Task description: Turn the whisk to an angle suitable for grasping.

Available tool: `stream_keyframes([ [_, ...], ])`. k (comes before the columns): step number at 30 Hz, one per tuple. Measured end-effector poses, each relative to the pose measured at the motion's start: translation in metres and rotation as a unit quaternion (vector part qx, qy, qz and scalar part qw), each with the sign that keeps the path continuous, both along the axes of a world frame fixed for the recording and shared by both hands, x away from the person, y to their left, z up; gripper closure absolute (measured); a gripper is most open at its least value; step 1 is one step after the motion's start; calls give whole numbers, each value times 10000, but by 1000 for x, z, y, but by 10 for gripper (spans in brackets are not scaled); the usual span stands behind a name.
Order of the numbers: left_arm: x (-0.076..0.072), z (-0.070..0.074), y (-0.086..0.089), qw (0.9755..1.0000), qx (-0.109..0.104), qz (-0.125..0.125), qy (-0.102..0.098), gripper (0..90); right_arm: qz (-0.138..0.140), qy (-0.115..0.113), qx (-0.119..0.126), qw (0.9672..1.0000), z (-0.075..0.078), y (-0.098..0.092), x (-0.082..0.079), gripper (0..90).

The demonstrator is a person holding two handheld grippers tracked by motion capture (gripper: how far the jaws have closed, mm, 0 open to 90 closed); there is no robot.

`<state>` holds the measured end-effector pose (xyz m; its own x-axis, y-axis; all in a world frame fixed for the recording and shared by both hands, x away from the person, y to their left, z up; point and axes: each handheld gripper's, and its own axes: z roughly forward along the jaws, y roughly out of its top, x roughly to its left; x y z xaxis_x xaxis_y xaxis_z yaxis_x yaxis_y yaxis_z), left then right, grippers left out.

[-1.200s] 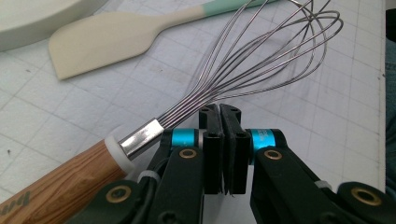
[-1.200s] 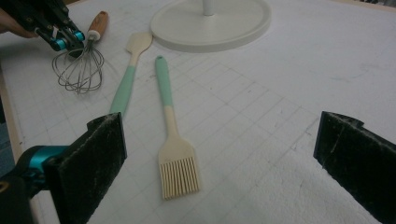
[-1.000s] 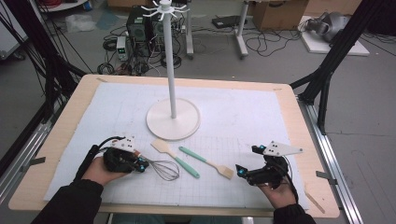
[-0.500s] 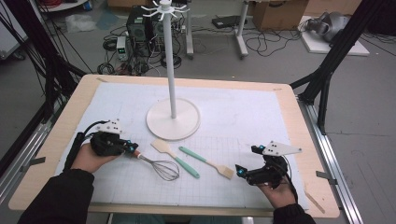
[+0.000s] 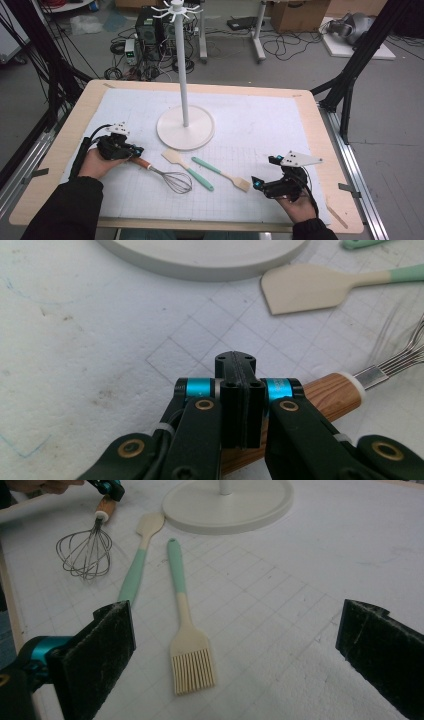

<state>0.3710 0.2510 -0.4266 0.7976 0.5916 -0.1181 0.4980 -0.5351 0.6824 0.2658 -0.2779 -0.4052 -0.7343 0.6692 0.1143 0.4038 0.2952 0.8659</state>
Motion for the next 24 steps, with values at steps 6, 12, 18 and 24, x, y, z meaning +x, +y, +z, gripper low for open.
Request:
stream_keyframes([
  [6, -1, -3, 3, 9999, 72, -31, 103, 890, 9, -24, 18, 10000, 1, -1, 0, 10],
  [12, -8, -4, 9, 9998, 142, -121, 115, 888, 5, -20, 11, 10000, 1, 0, -1, 10],
  [18, -14, -3, 13, 9997, 157, -186, 89, 888, 3, 2, 4, 10000, 1, 1, -1, 10],
  [24, -22, -2, 16, 9996, 111, -258, 72, 888, -15, -22, 4, 10000, 1, 0, -1, 10],
])
